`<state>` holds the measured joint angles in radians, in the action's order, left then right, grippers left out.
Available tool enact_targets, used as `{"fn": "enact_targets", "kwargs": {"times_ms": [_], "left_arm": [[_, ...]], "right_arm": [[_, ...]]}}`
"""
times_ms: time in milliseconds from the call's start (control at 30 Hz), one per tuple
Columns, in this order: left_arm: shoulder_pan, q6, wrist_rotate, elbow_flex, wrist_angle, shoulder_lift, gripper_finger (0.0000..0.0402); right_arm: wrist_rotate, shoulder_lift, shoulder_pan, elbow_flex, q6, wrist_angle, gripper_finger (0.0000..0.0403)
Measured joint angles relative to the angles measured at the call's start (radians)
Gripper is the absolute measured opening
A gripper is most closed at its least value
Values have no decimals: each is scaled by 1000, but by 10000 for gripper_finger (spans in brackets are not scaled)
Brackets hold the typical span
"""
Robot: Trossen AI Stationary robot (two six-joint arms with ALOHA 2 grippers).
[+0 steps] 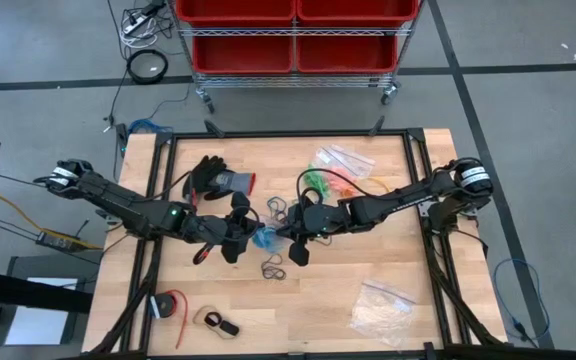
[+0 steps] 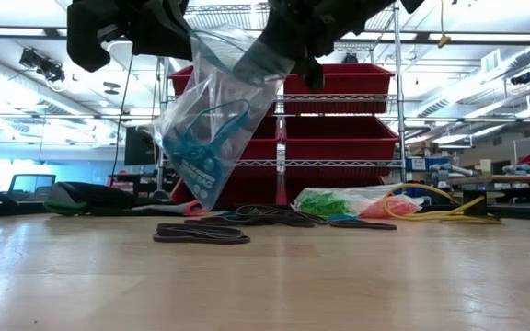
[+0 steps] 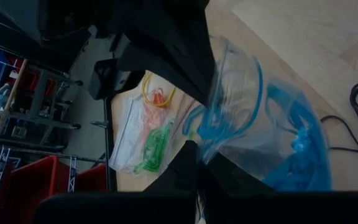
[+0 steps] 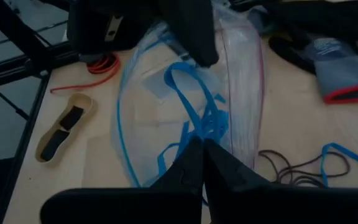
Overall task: Sort rubber bands
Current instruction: Put the blue rubber band into the transparent zip bag
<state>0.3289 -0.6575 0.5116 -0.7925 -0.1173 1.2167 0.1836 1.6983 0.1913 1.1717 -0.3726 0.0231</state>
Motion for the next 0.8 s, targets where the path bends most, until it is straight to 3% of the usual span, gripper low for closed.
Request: {"fn": "enact_targets", "kwargs": {"times_ms": [400, 800], "left_arm": [[0, 0, 0, 0, 0, 0, 12], [0, 0, 0, 0, 0, 0, 12]], "right_arm": [[-27, 2, 7, -1, 7, 1, 9], [63, -40, 60, -1, 35, 3, 114]]}}
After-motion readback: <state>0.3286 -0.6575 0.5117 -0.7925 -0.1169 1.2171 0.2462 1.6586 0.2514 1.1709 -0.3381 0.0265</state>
